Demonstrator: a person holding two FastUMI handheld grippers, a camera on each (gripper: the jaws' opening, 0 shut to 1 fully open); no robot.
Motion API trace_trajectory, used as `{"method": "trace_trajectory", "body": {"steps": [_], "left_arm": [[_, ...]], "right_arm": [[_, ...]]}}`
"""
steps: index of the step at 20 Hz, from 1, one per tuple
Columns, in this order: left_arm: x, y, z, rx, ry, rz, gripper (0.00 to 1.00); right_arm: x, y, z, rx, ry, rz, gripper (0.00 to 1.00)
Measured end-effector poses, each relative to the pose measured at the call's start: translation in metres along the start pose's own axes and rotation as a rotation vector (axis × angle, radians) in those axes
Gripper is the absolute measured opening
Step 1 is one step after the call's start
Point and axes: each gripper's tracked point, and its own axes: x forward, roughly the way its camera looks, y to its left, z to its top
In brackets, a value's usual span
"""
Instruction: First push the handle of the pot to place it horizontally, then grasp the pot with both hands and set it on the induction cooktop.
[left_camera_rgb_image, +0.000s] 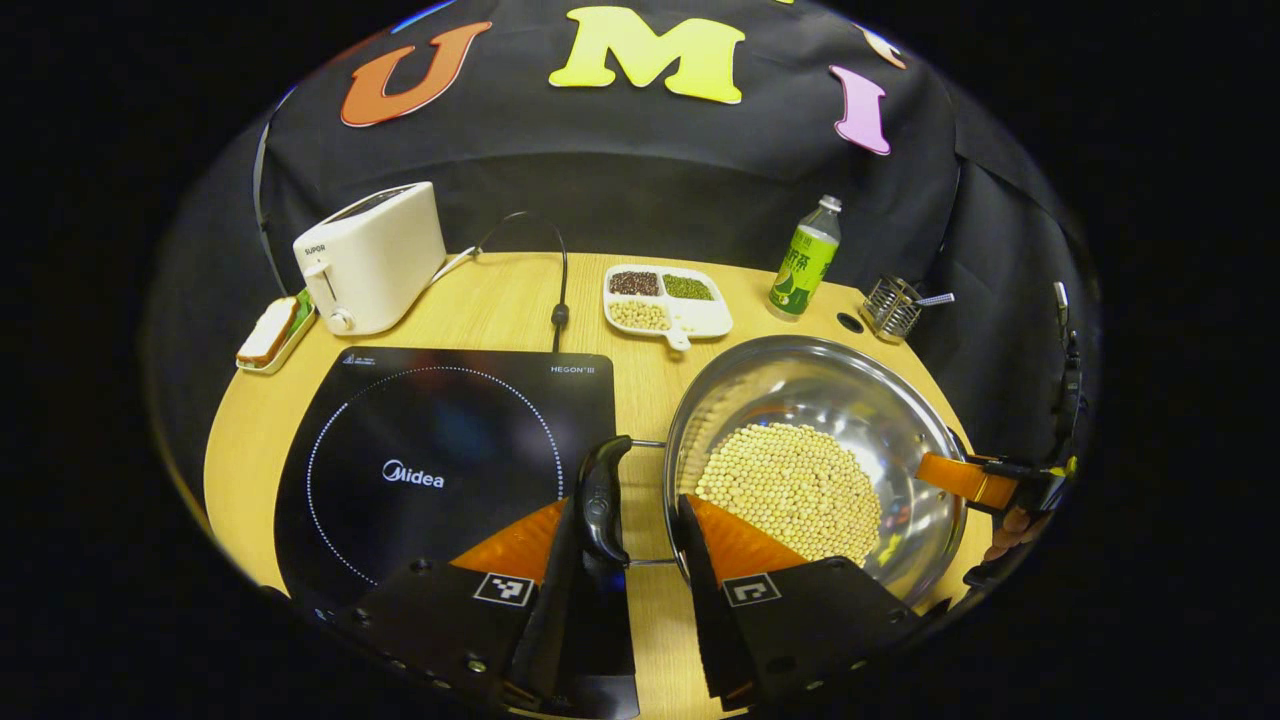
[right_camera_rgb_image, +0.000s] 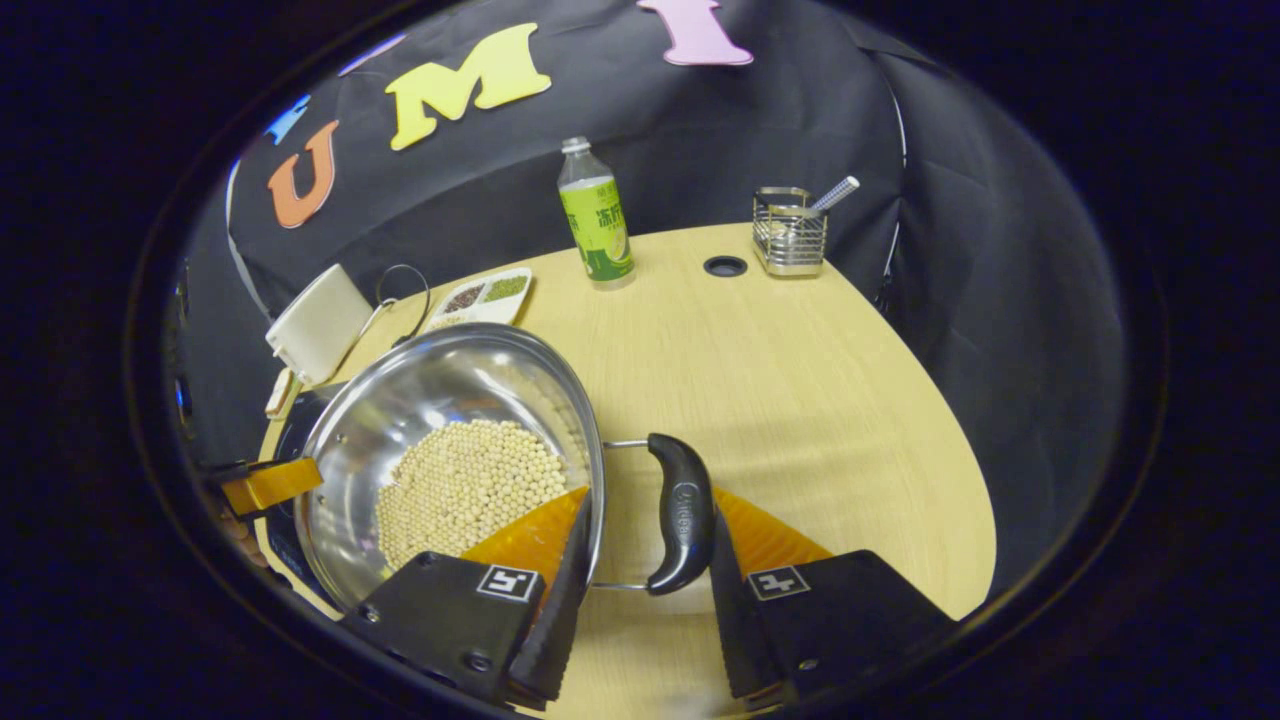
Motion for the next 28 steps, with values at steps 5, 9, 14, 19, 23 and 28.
{"method": "trace_trajectory", "body": {"steps": [5, 9, 14, 19, 23, 28], "left_arm": [[-0.033, -0.002, 0.015, 0.003, -0.048, -0.025, 0.54], [-0.066, 0.012, 0.032, 0.001, -0.104, -0.034, 0.53], [-0.108, 0.044, 0.043, 0.003, -0.161, -0.019, 0.53], [-0.151, 0.085, 0.061, -0.015, -0.244, 0.018, 0.53], [-0.175, 0.119, 0.077, -0.039, -0.305, 0.054, 0.53], [-0.183, 0.165, 0.086, -0.093, -0.321, 0.074, 0.53]], "right_arm": [[-0.04, 0.009, 0.016, -0.015, -0.05, -0.005, 0.61], [-0.068, 0.033, 0.024, -0.013, -0.07, 0.013, 0.62], [-0.098, 0.077, 0.035, -0.036, -0.101, 0.043, 0.62], [-0.117, 0.131, 0.045, -0.061, -0.105, 0.101, 0.61], [-0.127, 0.175, 0.063, -0.104, -0.139, 0.132, 0.61], [-0.12, 0.227, 0.077, -0.151, -0.159, 0.148, 0.62]]}}
